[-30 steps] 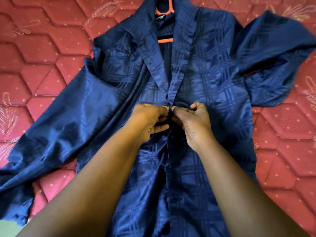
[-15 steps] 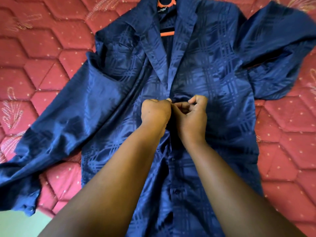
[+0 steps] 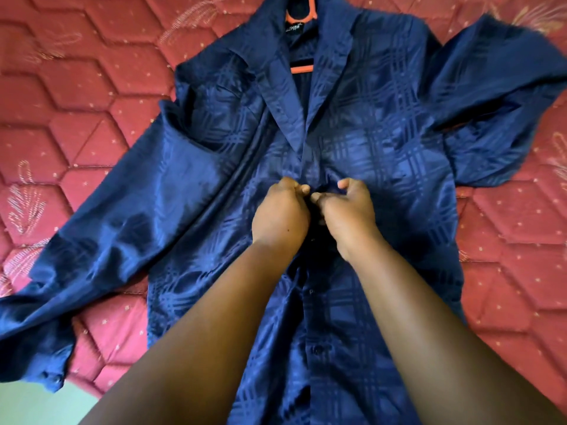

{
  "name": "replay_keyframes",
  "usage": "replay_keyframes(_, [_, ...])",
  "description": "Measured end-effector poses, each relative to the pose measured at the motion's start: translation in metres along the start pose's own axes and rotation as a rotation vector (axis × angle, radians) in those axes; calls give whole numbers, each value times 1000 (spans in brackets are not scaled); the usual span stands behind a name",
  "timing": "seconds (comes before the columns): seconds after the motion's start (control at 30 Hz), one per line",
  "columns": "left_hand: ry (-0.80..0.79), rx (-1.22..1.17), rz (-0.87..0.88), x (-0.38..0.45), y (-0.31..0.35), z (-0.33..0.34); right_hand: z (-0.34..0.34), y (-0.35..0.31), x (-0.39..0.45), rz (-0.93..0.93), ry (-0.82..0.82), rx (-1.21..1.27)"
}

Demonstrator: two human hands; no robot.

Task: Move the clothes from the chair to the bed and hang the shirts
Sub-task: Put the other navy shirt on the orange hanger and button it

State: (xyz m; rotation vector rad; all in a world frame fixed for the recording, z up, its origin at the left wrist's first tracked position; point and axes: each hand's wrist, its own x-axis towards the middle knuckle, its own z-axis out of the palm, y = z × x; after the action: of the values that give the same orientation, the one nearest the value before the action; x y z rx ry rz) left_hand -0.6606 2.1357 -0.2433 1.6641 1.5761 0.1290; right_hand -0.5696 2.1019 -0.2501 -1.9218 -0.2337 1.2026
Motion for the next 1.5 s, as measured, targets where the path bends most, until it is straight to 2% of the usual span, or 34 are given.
replay_keyframes(0.1, [25,-32,91,2,-5,1,-14,-8,7,180,15,73])
replay_keyframes(0.17, [-27,-74,41,9,-3,-3,-24,-15,14,92,125,-42])
replay_keyframes(0.23, [-77,-287,-105,22,2,-10,-28,-30,19,-90,216,-154])
replay_keyframes(0.3, [-77,-403,-189,36,6,-18,-23,-49,20,-248,188,-206])
replay_keyframes(0.4, [-110,-441,-132,51,17,-29,-4,-73,18,-334,95,-358])
replay_keyframes(0.5, [-157,-476,-30,64,29,-33,12,-79,30,-252,45,-496])
replay_keyframes(0.63, [-175,-307,159,78,34,-31,4,-71,56,-102,29,-100])
replay_keyframes(0.8, [-172,-236,153,78,30,-19,-12,-47,55,94,-15,268])
replay_keyframes(0.97, [-148,-131,164,72,28,-11,-17,-40,50,76,-93,324])
replay_keyframes(1.13, [-58,442,396,65,32,-9,-23,-44,43,54,4,310])
replay_keyframes(1.2, [-22,463,420,65,32,-8,-23,-44,44,17,47,225])
replay_keyframes(1.33, [1,157,309,64,31,-11,-15,-46,41,-100,26,-24])
replay_keyframes(1.43, [40,-151,127,67,26,-22,-9,-54,39,-259,157,-110])
replay_keyframes(1.5, [171,-312,13,70,18,-40,-8,-61,36,-370,243,-115])
